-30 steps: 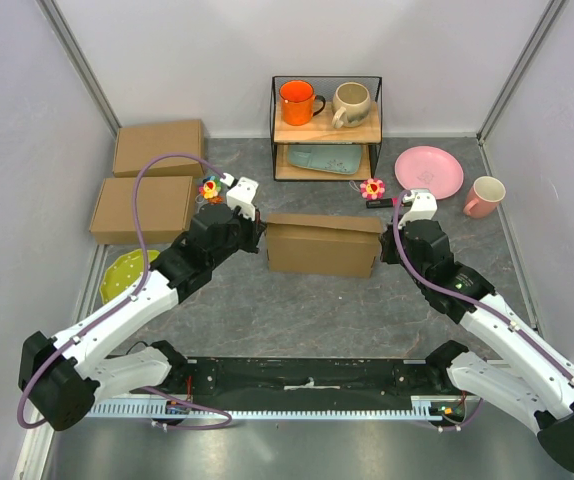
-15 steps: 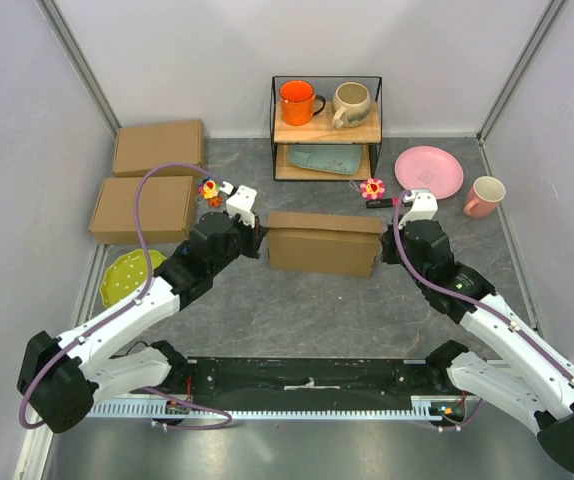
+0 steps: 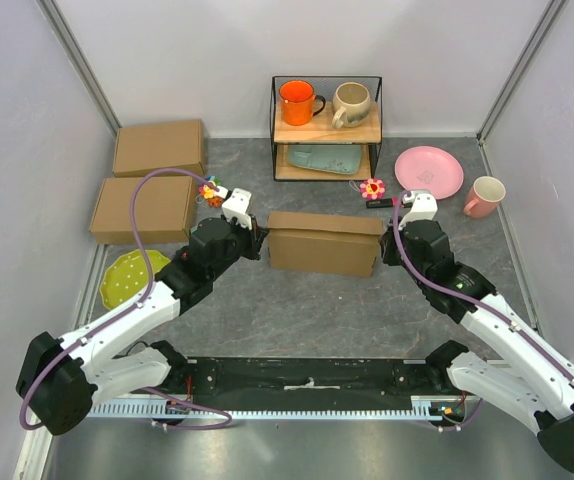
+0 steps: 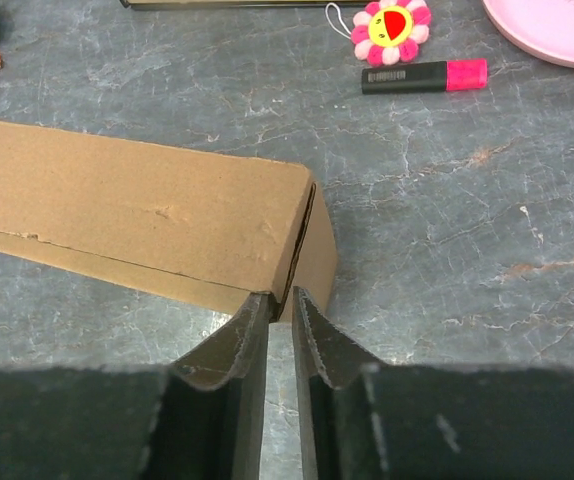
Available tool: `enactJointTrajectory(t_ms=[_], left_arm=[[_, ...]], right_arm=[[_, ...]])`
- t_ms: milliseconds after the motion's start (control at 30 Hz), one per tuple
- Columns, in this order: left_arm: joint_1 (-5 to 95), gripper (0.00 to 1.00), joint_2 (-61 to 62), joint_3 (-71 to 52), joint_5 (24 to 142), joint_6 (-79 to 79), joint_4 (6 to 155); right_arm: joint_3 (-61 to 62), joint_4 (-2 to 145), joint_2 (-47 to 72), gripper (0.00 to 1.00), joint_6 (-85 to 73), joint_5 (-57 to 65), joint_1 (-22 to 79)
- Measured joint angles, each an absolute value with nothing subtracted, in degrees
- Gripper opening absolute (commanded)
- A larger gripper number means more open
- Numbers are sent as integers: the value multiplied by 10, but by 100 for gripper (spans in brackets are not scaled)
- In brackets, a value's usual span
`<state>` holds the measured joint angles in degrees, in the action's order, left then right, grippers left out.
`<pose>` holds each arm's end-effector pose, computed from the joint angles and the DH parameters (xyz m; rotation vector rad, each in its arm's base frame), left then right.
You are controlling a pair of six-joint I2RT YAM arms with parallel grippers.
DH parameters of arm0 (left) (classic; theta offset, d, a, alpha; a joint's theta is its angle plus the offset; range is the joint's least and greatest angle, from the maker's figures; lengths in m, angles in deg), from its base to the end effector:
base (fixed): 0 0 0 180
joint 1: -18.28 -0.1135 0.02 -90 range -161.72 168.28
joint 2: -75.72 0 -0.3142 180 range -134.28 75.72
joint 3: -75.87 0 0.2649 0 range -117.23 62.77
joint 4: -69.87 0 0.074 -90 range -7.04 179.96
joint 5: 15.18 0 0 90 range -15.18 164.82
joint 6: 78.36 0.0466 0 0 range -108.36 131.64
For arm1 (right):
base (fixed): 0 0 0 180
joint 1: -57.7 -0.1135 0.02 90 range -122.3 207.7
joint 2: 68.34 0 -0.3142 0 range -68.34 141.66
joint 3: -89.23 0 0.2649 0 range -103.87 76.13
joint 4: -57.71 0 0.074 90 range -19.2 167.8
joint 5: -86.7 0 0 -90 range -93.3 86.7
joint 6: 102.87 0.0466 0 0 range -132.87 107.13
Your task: Fold the paper box
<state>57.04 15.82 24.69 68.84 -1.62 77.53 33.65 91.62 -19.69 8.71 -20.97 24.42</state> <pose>0.1900 -0.1463 0.3112 0.3446 1.8574 -0.5309 0.1590 0.0874 0.3276 -0.0144 2.0300 0.2919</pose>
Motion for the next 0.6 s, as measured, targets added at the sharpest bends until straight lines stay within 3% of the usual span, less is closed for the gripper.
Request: enactJointTrajectory(t_ms=[133, 367, 600], left_arm=[[570, 2, 156, 241, 688, -16, 782], [570, 2, 153, 237, 688, -16, 786], [570, 2, 148, 233, 689, -16, 789]], right_arm=[[326, 933, -197, 32, 86, -209, 244], [306, 951, -193, 33, 83, -210, 244], [299, 951, -182, 17, 79, -212, 244]])
